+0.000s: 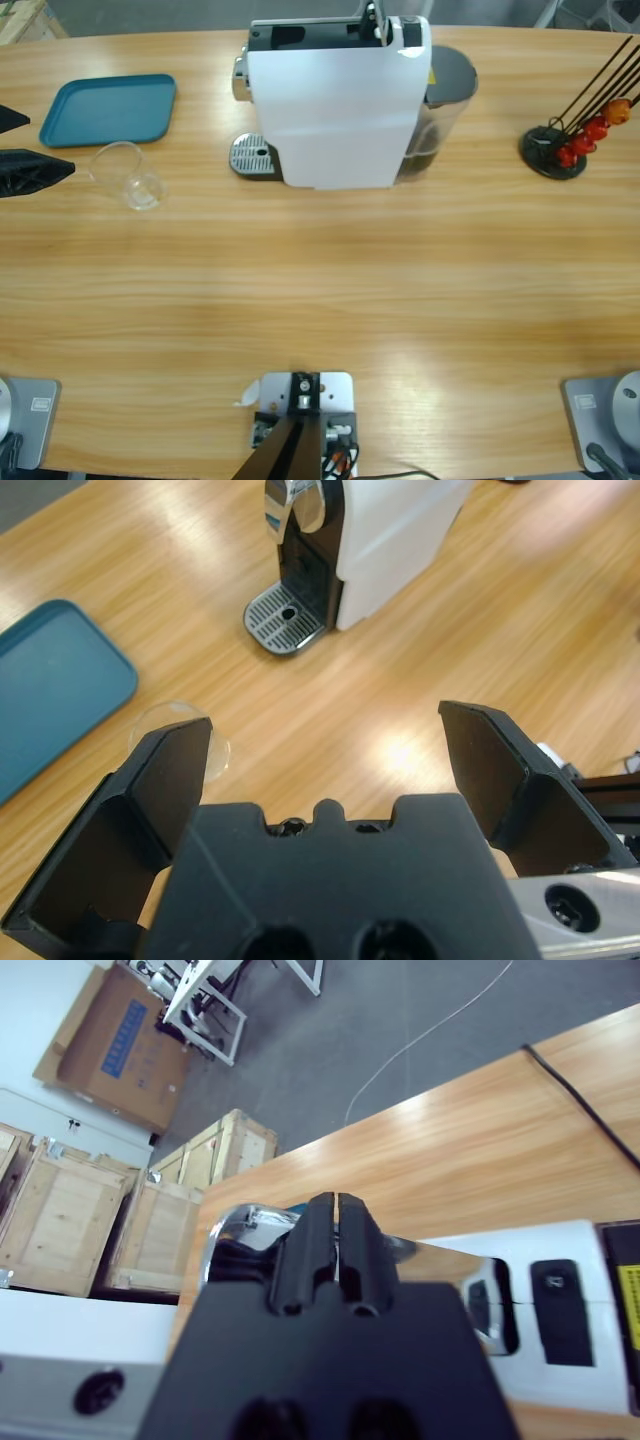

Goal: Pour coffee

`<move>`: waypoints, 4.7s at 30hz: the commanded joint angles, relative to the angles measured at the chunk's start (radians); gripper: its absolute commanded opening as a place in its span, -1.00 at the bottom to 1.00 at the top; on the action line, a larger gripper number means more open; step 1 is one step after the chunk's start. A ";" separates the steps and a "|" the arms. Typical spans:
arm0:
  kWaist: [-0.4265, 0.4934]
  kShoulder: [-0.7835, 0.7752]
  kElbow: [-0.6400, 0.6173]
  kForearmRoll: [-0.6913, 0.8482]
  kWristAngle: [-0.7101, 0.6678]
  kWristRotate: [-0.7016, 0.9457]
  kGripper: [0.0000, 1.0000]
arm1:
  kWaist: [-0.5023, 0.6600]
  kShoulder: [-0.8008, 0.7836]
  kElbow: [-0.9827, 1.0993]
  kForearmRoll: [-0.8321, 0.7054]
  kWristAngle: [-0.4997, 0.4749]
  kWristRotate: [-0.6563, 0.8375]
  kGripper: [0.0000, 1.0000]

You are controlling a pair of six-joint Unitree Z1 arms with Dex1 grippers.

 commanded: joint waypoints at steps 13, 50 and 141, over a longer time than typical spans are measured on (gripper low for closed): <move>-0.009 -0.055 0.101 0.002 0.010 0.003 0.98 | 0.140 0.146 -0.058 0.050 -0.074 0.036 -1.00; -0.009 -0.092 0.174 -0.050 0.005 0.044 0.98 | 0.227 0.345 -0.037 0.022 -0.161 0.026 -1.00; 0.410 0.403 0.309 -0.446 -0.040 0.299 0.98 | 0.031 -0.320 0.277 0.593 0.059 -0.557 1.00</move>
